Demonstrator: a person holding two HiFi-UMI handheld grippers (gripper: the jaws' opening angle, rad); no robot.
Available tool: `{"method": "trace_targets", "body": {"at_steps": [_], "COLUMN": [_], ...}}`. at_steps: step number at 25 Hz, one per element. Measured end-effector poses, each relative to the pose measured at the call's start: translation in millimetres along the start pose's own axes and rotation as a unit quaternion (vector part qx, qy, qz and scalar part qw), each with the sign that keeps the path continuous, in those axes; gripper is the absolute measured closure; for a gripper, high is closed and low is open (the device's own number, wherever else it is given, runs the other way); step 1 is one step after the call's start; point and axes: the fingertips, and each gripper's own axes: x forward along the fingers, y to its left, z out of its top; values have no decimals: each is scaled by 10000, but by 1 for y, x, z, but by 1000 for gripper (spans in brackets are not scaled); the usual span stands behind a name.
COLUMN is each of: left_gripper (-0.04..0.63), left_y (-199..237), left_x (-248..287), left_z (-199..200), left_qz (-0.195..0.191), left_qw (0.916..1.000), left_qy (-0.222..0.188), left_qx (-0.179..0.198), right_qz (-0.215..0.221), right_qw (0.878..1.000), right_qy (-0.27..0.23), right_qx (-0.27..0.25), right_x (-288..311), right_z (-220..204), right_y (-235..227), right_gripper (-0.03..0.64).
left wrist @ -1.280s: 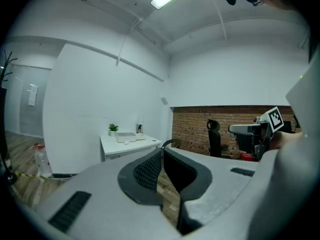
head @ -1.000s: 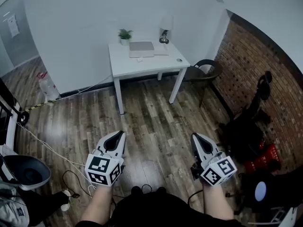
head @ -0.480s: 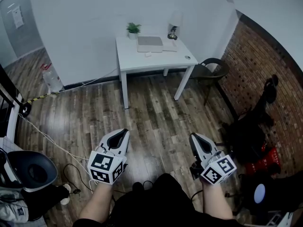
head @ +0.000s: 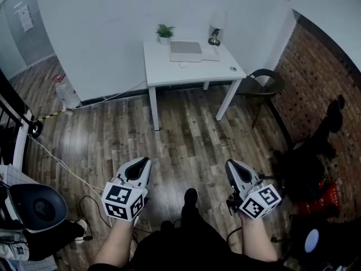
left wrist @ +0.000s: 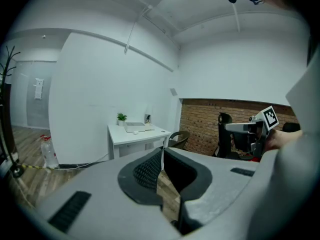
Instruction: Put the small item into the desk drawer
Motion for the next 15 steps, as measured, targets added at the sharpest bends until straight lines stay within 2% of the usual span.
{"method": "trace_targets", "body": {"at_steps": [5,15], "left_gripper": [571,571], "left_y": [15,-4], "left_x": [64,199], "left_z": [5,46], "left_qz": [126,-109], "left_qw": [9995,9992], "left_qy": [278,379], "left_qx": [-66,78], "right_qz": [221,425], "right_qw": [9994,9982], "right_qy": [206,273], "right_qx": [183,336], "right_x": [51,111], "right_z": [-3,25], "right_y": [-51,-163], "right_gripper": [618,620]}}
